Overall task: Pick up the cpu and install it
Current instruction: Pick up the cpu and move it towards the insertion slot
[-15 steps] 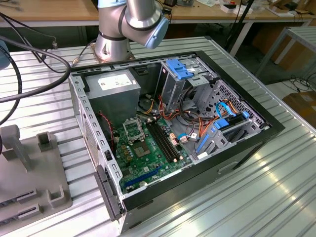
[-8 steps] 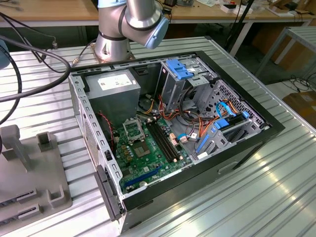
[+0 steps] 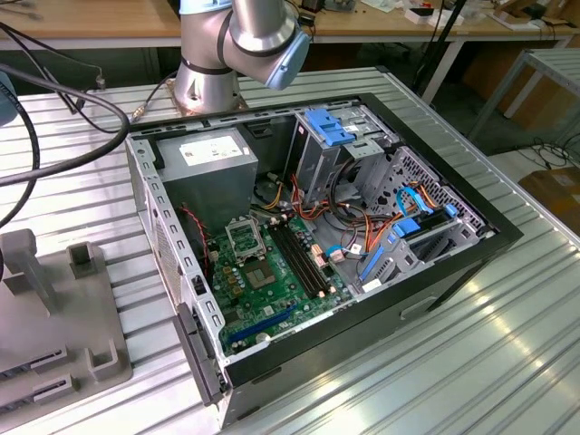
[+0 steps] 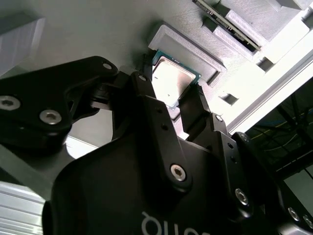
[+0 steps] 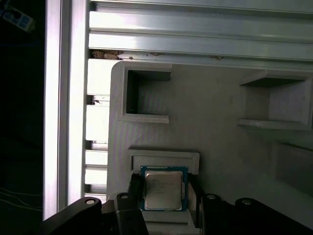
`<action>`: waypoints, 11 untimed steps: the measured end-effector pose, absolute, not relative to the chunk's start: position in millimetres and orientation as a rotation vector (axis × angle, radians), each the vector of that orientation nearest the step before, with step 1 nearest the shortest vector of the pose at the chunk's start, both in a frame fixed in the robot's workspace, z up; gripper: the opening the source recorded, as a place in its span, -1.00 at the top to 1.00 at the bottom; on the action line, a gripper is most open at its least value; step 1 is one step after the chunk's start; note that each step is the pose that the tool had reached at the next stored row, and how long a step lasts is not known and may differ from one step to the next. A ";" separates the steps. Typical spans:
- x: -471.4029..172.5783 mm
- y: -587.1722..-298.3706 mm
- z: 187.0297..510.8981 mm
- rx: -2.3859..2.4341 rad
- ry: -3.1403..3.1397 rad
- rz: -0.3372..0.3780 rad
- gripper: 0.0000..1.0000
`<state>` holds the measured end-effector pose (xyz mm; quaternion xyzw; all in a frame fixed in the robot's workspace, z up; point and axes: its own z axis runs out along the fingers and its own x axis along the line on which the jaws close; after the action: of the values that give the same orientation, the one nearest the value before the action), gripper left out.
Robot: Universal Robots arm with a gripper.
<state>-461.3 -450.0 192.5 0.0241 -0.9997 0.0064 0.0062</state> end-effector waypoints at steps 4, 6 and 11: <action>-461.3 -450.0 194.2 0.075 -3.128 0.020 0.05; -461.3 -450.0 196.6 0.075 -3.128 0.020 0.05; -461.3 -449.9 208.7 0.075 -3.128 0.020 0.05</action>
<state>-461.3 -449.9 208.7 0.0241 -0.9997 0.0063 0.0062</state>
